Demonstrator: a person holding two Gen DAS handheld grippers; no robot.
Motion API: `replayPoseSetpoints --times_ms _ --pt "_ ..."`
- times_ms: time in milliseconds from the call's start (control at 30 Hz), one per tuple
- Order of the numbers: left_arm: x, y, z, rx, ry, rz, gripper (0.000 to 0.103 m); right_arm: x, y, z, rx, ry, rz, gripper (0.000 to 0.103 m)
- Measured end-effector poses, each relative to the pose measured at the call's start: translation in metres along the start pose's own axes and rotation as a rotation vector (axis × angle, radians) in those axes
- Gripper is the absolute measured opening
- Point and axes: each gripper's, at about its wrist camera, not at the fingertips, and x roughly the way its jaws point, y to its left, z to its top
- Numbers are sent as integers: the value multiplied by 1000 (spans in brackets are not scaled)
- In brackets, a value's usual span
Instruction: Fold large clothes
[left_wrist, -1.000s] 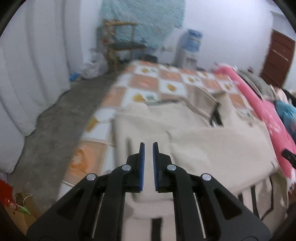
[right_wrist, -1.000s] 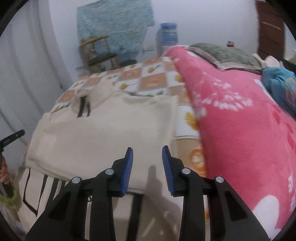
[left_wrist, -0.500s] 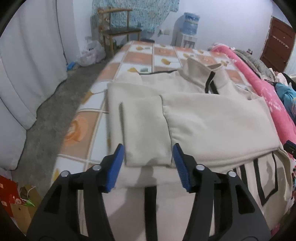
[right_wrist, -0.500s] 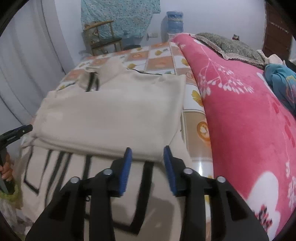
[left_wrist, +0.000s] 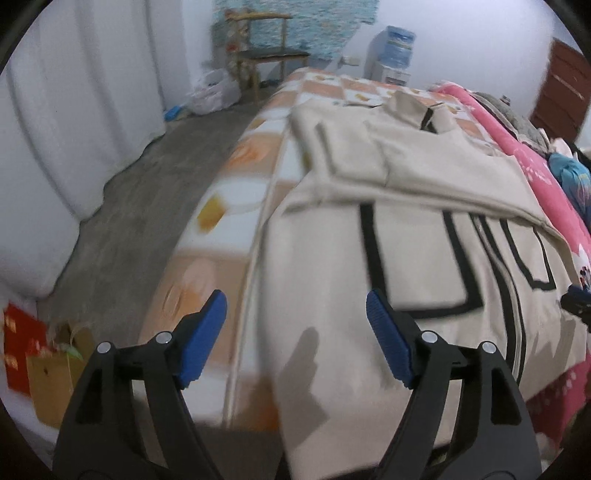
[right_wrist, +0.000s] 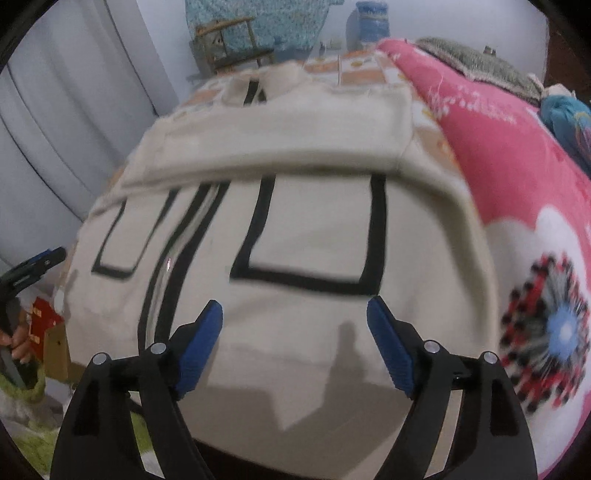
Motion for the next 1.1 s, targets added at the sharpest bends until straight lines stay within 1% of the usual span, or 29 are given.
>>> replayPoseSetpoints --times_ms 100,167,233,333,400,500,600,667,767,833,900,967,1000,1067,1100 --pt "-9 17 -28 -49 12 -15 74 11 2 -14 -1 47 -46 78" --pt "-14 25 -47 -77 27 -54 74 14 1 -17 -5 52 -60 78" --pt "-17 30 -67 -101 48 -120 74 14 1 -17 -12 50 -64 78" --pt "-16 28 -87 -116 84 -184 74 17 0 -15 -8 57 -62 79" --pt "-12 28 -95 -131 107 -207 72 18 -2 -15 -3 59 -60 79" --pt "-2 32 -101 -182 131 -233 70 20 0 -15 -2 58 -59 79" --pt "12 38 -102 -241 164 -268 65 21 1 -16 -2 56 -51 81" --pt "20 41 -103 -273 185 -292 59 21 0 -17 -3 55 -46 81" --pt "29 41 -104 -303 211 -333 55 21 -1 -17 -4 49 -35 83" --pt "31 38 -105 -300 212 -348 53 22 -1 -17 -9 49 -35 84" --pt "30 36 -105 -289 212 -352 49 23 1 -17 -17 47 -35 86" --pt "29 30 -104 -272 212 -351 41 24 2 -16 -24 47 -39 86" --pt "28 28 -103 -259 212 -341 40 24 3 -16 -27 47 -41 86" --pt "23 21 -102 -217 205 -313 29 24 3 -16 -26 48 -40 87" --pt "21 19 -101 -201 201 -299 27 24 3 -16 -22 47 -36 87"
